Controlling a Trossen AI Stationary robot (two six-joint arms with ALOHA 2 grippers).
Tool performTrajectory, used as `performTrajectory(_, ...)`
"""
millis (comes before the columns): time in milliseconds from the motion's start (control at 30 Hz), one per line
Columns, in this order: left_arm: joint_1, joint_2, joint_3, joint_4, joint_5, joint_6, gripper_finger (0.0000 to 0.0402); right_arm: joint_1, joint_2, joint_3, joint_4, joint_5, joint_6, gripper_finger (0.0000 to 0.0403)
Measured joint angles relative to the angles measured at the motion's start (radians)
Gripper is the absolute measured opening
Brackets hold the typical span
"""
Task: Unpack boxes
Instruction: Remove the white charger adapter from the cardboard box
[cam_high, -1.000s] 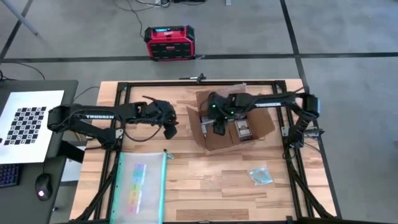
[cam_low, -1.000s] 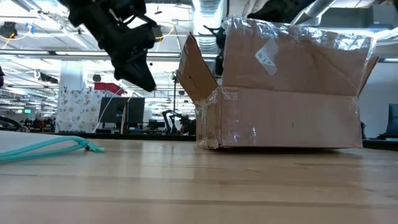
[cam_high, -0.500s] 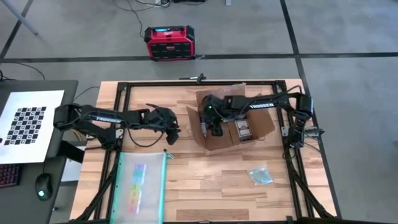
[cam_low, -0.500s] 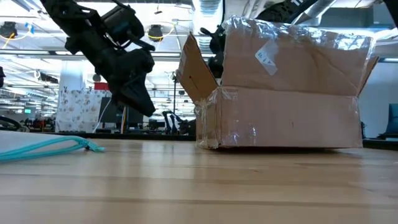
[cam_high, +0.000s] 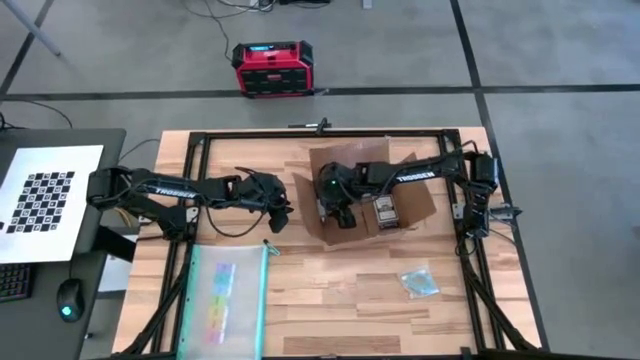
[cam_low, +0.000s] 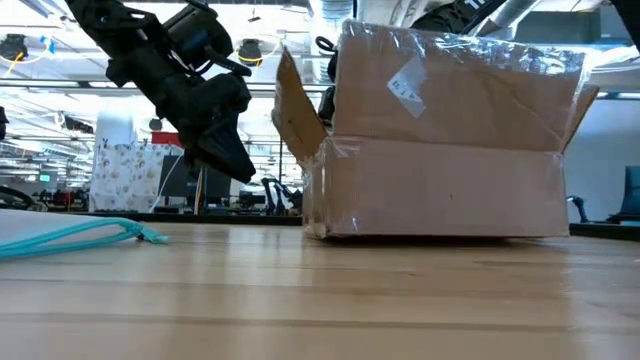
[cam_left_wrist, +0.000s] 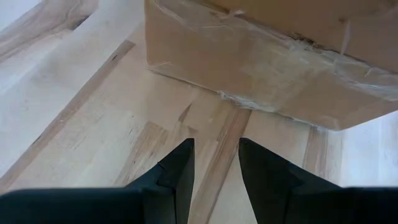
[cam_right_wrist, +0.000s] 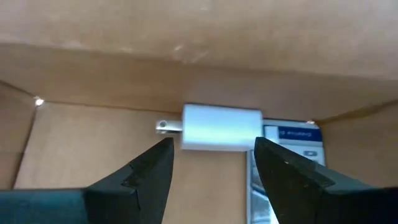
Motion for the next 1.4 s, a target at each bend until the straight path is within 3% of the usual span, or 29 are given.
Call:
performTrajectory(367,-0.009,0.021,0.0,0.021,0.011,0.027,0.0109,0.028,0.049,0.001,0.079,-0.003,0.031,0.0214)
performTrajectory(667,-0.019,0.112,0.003,0.182,0.012,0.04,0.0109,0.036,0.077,0.0,0.177,-0.005,0.02,0.0214)
performTrajectory(1400,-0.039,0.131,0.002,0.173,0.017,0.115,0.0109,0.069,0.141,0.004,0.19,0.017,0.021,0.0214)
